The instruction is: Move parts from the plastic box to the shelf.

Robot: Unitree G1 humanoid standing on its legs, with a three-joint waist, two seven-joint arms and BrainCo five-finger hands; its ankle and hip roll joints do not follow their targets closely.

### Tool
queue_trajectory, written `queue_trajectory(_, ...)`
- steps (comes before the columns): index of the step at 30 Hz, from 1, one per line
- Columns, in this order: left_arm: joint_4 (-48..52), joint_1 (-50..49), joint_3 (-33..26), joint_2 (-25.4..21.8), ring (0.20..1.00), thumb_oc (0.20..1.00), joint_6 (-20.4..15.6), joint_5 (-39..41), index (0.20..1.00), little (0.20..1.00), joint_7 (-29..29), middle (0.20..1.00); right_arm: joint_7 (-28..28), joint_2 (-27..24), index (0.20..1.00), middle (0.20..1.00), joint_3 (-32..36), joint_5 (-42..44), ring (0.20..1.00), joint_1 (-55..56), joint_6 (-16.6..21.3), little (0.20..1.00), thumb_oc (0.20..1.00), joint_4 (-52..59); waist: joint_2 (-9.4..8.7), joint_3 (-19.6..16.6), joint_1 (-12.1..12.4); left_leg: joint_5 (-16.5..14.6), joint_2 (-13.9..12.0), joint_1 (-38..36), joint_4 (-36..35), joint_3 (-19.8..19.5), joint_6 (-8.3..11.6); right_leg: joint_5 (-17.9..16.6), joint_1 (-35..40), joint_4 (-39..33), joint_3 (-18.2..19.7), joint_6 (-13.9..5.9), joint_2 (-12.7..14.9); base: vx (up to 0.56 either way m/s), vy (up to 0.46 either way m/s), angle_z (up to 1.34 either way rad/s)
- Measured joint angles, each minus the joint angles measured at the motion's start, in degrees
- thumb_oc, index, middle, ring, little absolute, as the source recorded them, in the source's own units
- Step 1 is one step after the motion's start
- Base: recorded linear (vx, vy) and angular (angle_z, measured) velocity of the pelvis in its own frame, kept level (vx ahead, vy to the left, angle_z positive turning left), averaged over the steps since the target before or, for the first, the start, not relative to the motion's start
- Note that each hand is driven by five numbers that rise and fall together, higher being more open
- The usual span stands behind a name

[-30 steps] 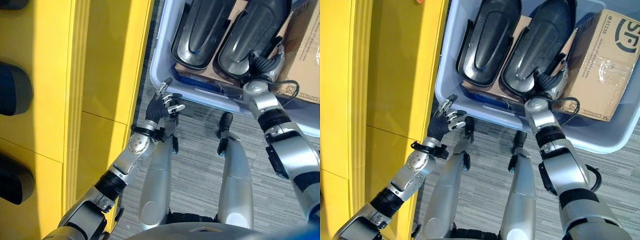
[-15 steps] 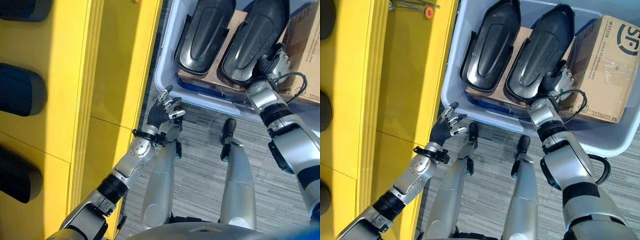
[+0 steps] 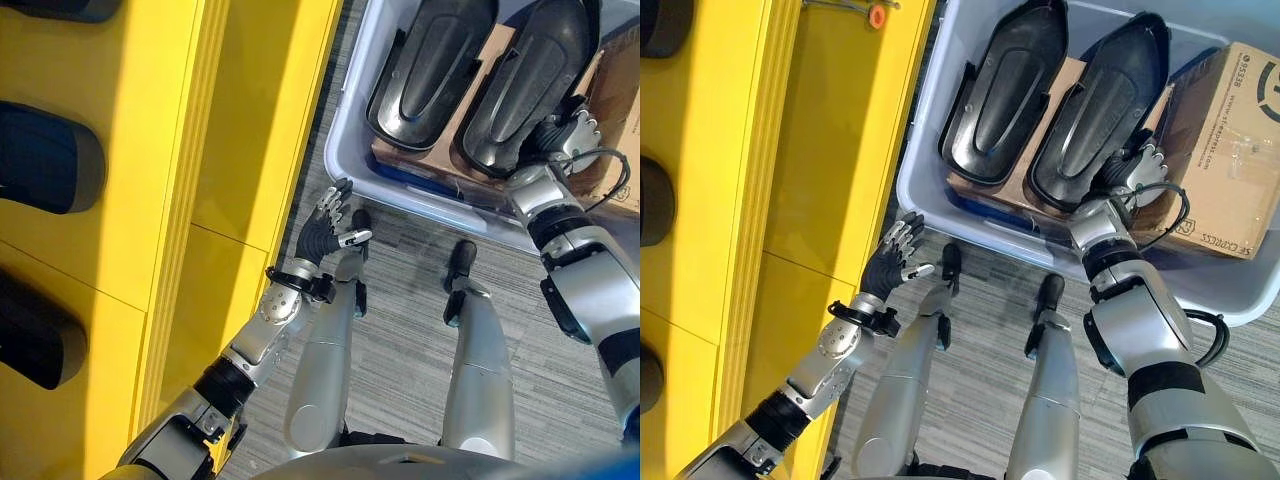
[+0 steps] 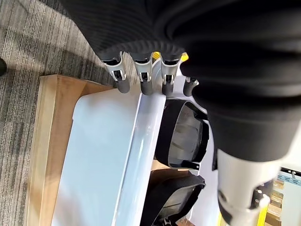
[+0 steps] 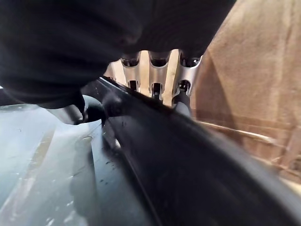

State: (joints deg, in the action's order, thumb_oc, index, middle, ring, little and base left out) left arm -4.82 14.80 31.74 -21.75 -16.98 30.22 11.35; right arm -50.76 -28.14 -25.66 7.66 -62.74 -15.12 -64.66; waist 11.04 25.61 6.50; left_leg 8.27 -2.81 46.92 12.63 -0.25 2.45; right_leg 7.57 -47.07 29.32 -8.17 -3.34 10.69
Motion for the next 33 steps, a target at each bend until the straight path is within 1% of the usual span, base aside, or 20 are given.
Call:
queue_trajectory(2,-0.02,-0.61,0.54,0.01,1.0,1.0,-0.22,-0.02,1.0,1.0,0.12,1.0,-3.09,0.38,0.2,0.2,2.3,0.04,0.2,2.88,5.65,0.2,0.2,2.61,0.36,0.22,-0.06,0.33,-0.02,-1.54,-1.28,1.07,-0.08,-0.79,1.02,-1.38,0.91,-0.33,-0.17,0.01,0.034,-0.16)
queue_trajectory(3,-0.03,-1.07,0.5,-0.01,1.0,1.0,-0.22,-0.03,1.0,1.0,0.21,1.0,-4.25,0.28,0.2,0.2,2.84,-0.08,0.2,3.88,7.48,0.2,0.2,3.07,0.63,0.39,-0.21,0.58,0.01,-2.39,-1.95,1.6,-0.43,-1.56,1.6,-1.97,1.38,-0.35,-0.22,0.01,0.033,-0.16)
queue_trajectory(4,-0.05,-1.47,0.37,0.08,1.0,1.0,-0.23,-0.06,1.0,1.0,0.25,1.0,-5.04,0.04,0.2,0.2,3.84,-0.36,0.2,5.24,8.67,0.2,0.2,5.56,1.15,1.06,-0.7,0.7,0.0,-3.28,-2.21,1.71,-0.72,-2.02,2.69,-2.76,1.5,-0.53,-0.36,0.0,0.015,-0.14)
queue_trajectory(6,-0.09,-1.97,0.31,0.05,1.0,1.0,-0.26,-0.07,1.0,1.0,0.24,1.0,-7.03,0.07,0.2,0.2,5.34,-2.46,0.2,8.33,10.51,0.2,0.2,11.13,1.15,2.39,-0.83,0.67,0.01,-5.92,-3.26,2.84,-0.9,-2.4,4.74,-3.9,2.36,-0.8,-0.44,0.0,-0.002,-0.17)
queue_trajectory(9,-0.12,-2.51,0.23,0.02,1.0,1.0,-1.34,-0.07,1.0,1.0,0.25,1.0,-8.62,0.12,0.2,0.2,4.76,-6.79,0.2,12.2,13.97,0.2,0.2,16.25,0.95,2.52,-1.65,0.41,0.03,-8.56,-3.94,3.06,-1.12,-2.65,7.65,-5.5,2.49,-0.94,-0.56,-0.01,-0.02,-0.08)
queue_trajectory(12,-0.7,-2.49,-0.44,-0.08,1.0,1.0,-2.01,-0.06,1.0,1.0,0.23,1.0,-9.57,0.0,0.2,0.2,4.79,-10.8,0.2,15.29,15.08,0.2,0.2,23.5,0.29,2.97,-2.48,0.17,-0.11,-11.83,-4.48,3.74,-1.35,-2.94,10.73,-6.35,2.6,-0.84,-0.63,-0.02,-0.029,-0.06)
queue_trajectory(13,-0.91,-2.48,-0.59,-0.06,1.0,1.0,-2.19,-0.06,1.0,1.0,0.21,1.0,-9.58,-0.05,0.2,0.2,4.6,-11.45,0.2,15.44,15.15,0.2,0.2,23.65,0.24,3.0,-2.56,0.11,-0.18,-12.09,-4.5,3.92,-1.44,-2.97,11.01,-6.49,2.59,-0.87,-0.64,0.03,-0.027,-0.1)
queue_trajectory(16,-1.77,-3.67,-1.64,-0.22,1.0,1.0,-2.53,0.09,1.0,1.0,-0.39,1.0,-11.8,0.12,0.2,0.2,5.08,-11.65,0.2,18.31,15.62,0.2,0.2,27.71,0.07,3.11,-4.11,-0.42,-0.21,-16.12,-5.26,4.65,-1.53,-3.77,15.07,-9.0,3.18,-1.25,-0.76,0.05,-0.036,-0.15)
queue_trajectory(19,-1.72,-4.43,-1.84,-0.23,1.0,1.0,-2.5,0.18,1.0,1.0,-1.7,1.0,-11.82,0.47,0.2,0.2,6.91,-11.39,0.2,20.21,15.6,0.2,0.2,27.77,-0.23,3.31,-4.2,0.07,-0.22,-20.74,-8.16,5.81,-1.36,-4.95,19.05,-11.68,3.97,-1.79,-0.96,0.04,-0.072,-0.18)
queue_trajectory(24,-1.58,-5.01,-2.73,-0.39,1.0,1.0,-2.02,0.46,1.0,1.0,-2.7,1.0,-7.51,0.46,0.2,0.2,8.22,-10.91,0.2,20.31,15.65,0.2,0.2,27.87,-0.93,3.56,-4.86,0.69,-0.4,-27.02,-11.67,6.18,-1.26,-6.73,25.74,-16.63,4.14,-2.55,-1.44,0.05,-0.094,-0.09)
queue_trajectory(25,-1.55,-5.12,-3.19,-0.45,1.0,1.0,-1.71,0.47,1.0,1.0,-2.73,1.0,-5.3,0.48,0.2,0.2,8.22,-8.6,0.2,20.35,15.84,0.2,0.2,28.0,-1.26,3.63,-4.76,0.98,-0.6,-29.27,-12.67,6.22,-1.46,-7.2,28.19,-18.19,3.96,-2.41,-1.67,0.09,-0.105,-0.04)
queue_trajectory(27,-1.42,-5.74,-4.4,-0.66,1.0,1.0,-0.69,0.57,1.0,1.0,-2.74,1.0,-2.69,0.54,0.2,0.2,8.52,-4.13,0.2,21.62,16.08,0.2,0.2,31.56,-1.59,3.84,-4.68,1.31,-1.21,-31.87,-14.5,6.32,-1.27,-7.89,31.07,-20.6,3.66,-2.34,-2.15,0.1,-0.106,-0.05)
queue_trajectory(29,-0.44,-6.76,-5.91,-1.93,1.0,1.0,0.46,0.67,1.0,1.0,-2.76,1.0,0.1,1.1,0.2,0.2,8.87,-0.96,0.2,23.31,17.0,0.2,0.2,34.66,-2.14,4.14,-4.51,1.75,-1.7,-34.88,-16.22,6.26,-1.13,-9.15,34.97,-23.93,2.95,-2.22,-2.79,0.1,-0.11,0.01)
queue_trajectory(30,0.58,-7.55,-7.06,-2.54,1.0,1.0,1.0,0.7,1.0,1.0,-2.75,1.0,3.12,1.26,0.2,0.2,9.43,1.99,0.2,24.76,17.74,0.2,0.2,36.28,-2.69,3.91,-4.14,1.88,-2.06,-37.73,-17.77,6.19,-0.94,-9.61,38.66,-26.84,2.27,-2.09,-3.32,0.08,-0.114,0.09)
queue_trajectory(32,1.98,-8.04,-8.68,-2.85,1.0,1.0,1.7,1.84,1.0,1.0,-2.86,1.0,7.72,1.27,0.2,0.2,9.69,5.81,0.2,24.95,18.13,0.2,0.2,38.65,-3.63,3.48,-3.78,1.72,-2.38,-38.32,-17.85,5.9,-0.7,-9.95,40.62,-28.65,1.28,-1.74,-3.93,0.12,-0.088,0.16)
queue_trajectory(33,1.97,-8.07,-8.98,-2.85,1.0,1.0,2.05,2.48,1.0,1.0,-3.01,1.0,9.14,1.43,0.2,0.2,9.7,6.99,0.2,24.97,18.13,0.2,0.2,39.67,-3.82,3.43,-3.61,1.6,-2.46,-38.46,-17.83,5.76,-0.54,-9.95,40.95,-28.73,1.08,-1.68,-4.1,0.13,-0.04,0.1)
